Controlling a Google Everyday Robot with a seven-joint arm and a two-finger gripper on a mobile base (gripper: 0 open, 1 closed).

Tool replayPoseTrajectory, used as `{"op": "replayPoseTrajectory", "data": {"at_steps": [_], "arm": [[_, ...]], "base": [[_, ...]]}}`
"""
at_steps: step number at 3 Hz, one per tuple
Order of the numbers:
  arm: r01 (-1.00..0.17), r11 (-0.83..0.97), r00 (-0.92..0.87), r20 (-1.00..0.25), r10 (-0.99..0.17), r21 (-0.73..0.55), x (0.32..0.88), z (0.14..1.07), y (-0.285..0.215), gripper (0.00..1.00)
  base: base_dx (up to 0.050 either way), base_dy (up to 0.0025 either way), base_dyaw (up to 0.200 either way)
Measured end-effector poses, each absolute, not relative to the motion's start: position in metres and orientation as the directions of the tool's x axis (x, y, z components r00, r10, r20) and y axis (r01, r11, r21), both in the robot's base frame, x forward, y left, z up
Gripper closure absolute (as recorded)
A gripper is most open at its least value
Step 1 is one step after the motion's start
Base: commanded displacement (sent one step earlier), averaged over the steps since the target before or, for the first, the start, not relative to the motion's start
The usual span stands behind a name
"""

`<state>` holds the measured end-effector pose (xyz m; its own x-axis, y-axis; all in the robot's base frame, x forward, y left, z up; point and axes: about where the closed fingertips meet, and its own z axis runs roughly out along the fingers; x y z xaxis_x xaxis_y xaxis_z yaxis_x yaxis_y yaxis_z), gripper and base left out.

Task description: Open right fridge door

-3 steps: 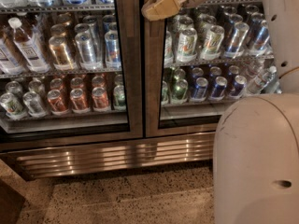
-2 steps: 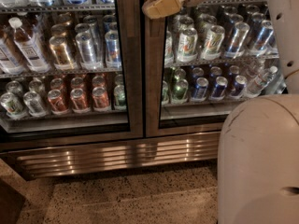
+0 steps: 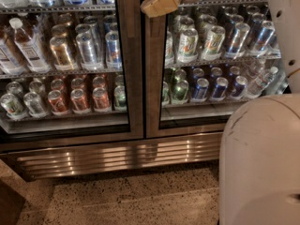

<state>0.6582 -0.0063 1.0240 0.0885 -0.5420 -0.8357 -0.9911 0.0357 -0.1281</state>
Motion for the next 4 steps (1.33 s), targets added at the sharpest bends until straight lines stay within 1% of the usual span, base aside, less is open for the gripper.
{"op": "replayPoseTrajectory", "data": {"at_steps": [1, 2, 4], "arm": [[-0.991, 0.036, 0.089, -0.836, -0.542, -0.128, 0.6560, 1.0240, -0.0066, 1.00], [-0.982, 0.070, 0.109, -0.821, -0.561, -0.178, 0.6553, 1.0238, -0.0105, 1.00], [-0.979, 0.085, 0.103, -0.815, -0.570, -0.183, 0.6580, 1.0204, -0.0077, 1.00]], "base": [[0.000, 0.00000, 0.000], [0.000, 0.00000, 0.000], [0.000, 0.00000, 0.000]]}}
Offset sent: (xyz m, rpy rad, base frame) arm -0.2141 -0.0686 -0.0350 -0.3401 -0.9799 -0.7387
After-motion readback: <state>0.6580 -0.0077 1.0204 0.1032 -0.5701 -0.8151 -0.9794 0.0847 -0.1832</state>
